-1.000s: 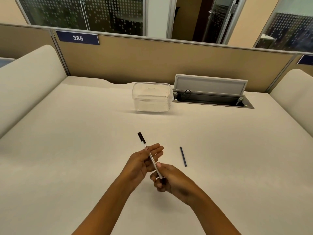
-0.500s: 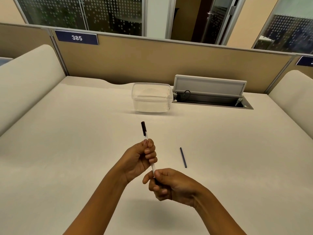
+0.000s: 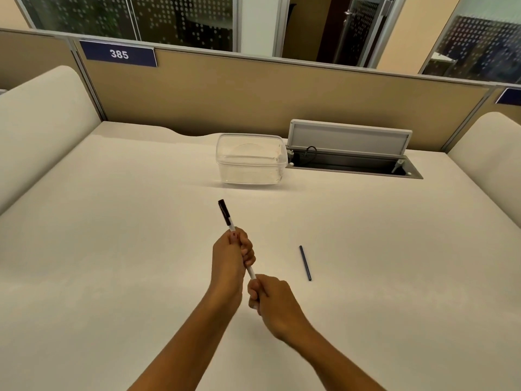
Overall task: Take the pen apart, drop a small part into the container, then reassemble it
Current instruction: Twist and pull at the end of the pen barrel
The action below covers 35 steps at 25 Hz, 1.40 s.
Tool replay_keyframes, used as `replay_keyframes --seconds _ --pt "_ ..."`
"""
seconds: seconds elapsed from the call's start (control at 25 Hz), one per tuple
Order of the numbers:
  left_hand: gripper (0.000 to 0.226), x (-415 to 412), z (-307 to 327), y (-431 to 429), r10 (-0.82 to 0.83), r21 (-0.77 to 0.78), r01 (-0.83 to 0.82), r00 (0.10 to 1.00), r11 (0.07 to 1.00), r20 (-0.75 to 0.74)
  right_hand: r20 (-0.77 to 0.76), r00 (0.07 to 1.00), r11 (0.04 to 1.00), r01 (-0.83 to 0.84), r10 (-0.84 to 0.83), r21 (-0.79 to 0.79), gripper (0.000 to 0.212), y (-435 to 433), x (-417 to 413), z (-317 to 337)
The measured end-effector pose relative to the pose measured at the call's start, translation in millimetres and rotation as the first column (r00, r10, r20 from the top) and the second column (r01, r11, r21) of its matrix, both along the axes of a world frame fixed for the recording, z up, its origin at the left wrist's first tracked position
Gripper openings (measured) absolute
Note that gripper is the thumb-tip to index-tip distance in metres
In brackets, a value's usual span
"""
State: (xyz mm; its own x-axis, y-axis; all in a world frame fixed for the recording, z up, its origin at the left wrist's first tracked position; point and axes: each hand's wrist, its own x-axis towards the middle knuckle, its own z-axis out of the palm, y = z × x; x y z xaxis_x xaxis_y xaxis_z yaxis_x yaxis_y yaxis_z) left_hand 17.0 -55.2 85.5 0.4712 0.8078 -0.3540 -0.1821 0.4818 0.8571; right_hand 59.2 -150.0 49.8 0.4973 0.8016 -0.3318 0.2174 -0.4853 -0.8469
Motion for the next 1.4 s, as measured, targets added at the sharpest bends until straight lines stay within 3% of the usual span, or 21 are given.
replay_keyframes --seconds 0.08,0.16,0.28,0.32,0.4,0.48,0.56,0.64,0.72,0.8,0.92,1.0,1.04,1.08,1.12,1.2,1.24,1.28,1.32,1.36,1.4 --pt "0.038 6 2 -11 0.15 0.054 -0.147 0.987 0.988 -0.064 0.133 0.98 0.988 0.143 -0.15 0.055 0.033 2 -9 -11" --pt "0.037 11 6 -19 0.227 0.098 -0.221 0.972 0.97 -0.062 0.273 0.949 0.986 0.131 -0.155 0.105 0.016 1 -11 -15" --pt "0.037 11 14 -12 0.067 0.126 -0.069 0.998 0.99 0.017 0.324 0.943 0.994 0.052 -0.081 0.096 0.018 -1 -2 -6" --pt "0.037 9 16 -6 -0.058 0.129 0.052 0.997 0.99 0.046 0.271 0.961 0.998 0.029 -0.045 0.06 0.028 0 2 2" --pt "0.034 -1 20 6 -0.305 0.124 0.295 0.95 0.947 0.066 -0.122 0.992 0.999 -0.021 0.024 0.028 0.038 -2 13 19" --pt "0.032 -12 20 12 -0.474 0.106 0.467 0.879 0.878 0.049 -0.52 0.845 0.992 -0.099 0.128 0.084 0.041 -6 24 32" --pt "0.033 -16 18 11 -0.527 0.137 0.526 0.849 0.839 -0.033 -0.638 0.748 0.983 -0.142 0.184 0.116 0.041 -10 30 39" --pt "0.036 -11 15 2 -0.402 0.201 0.435 0.896 0.878 -0.187 -0.458 0.878 0.99 -0.14 0.139 0.033 0.04 -7 27 37" --pt "0.035 -4 11 -11 -0.183 0.249 0.261 0.937 0.933 -0.298 0.034 0.992 0.984 -0.117 0.122 -0.131 0.036 0 16 33" --pt "0.032 3 11 -22 -0.01 0.266 0.088 0.96 0.96 -0.279 0.442 0.885 0.975 -0.054 0.147 -0.215 0.021 5 2 27" --pt "0.032 8 15 -29 0.112 0.175 -0.085 0.983 0.981 -0.145 0.604 0.795 0.994 0.012 0.056 -0.109 0.02 8 -14 17" --pt "0.033 6 17 -24 0.053 0.147 -0.034 0.99 0.989 -0.133 0.615 0.783 0.994 -0.035 0.093 -0.105 0.013 7 -8 19" --pt "0.034 2 17 -18 -0.026 0.142 0.046 0.99 0.989 -0.137 0.501 0.858 0.992 -0.082 0.117 -0.091 0.014 6 0 22" --pt "0.037 -2 17 -10 -0.133 0.123 0.148 0.984 0.981 -0.117 0.225 0.965 0.99 -0.122 0.134 -0.063 0.022 5 9 27" --pt "0.039 -8 16 -1 -0.25 0.091 0.256 0.965 0.962 -0.073 -0.14 0.976 0.986 -0.169 0.169 0.013 0.029 1 17 32" --pt "0.04 -19 19 12 -0.432 0.0 0.433 0.899 0.901 0.075 -0.678 0.68 0.96 -0.195 0.28 0.201 0.032 -9 28 40" --pt "0.039 -24 21 15 -0.487 -0.018 0.494 0.862 0.869 0.137 -0.783 0.539 0.95 -0.174 0.312 0.258 0.032 -12 30 43" --pt "0.038 -26 22 16 -0.521 -0.008 0.529 0.837 0.848 0.168 -0.821 0.468 0.945 -0.159 0.327 0.286 0.032 -13 30 43" --pt "0.038 -26 23 16 -0.529 0.014 0.534 0.832 0.845 0.169 -0.825 0.465 0.947 -0.151 0.321 0.283 0.033 -13 29 41" --pt "0.039 -24 22 14 -0.515 0.038 0.516 0.843 0.856 0.156 -0.798 0.53 0.958 -0.138 0.287 0.253 0.035 -11 26 38" --pt "0.04 -21 21 12 -0.478 0.054 0.475 0.867 0.878 0.141 -0.697 0.678 0.971 -0.117 0.232 0.21 0.037 -8 23 35"
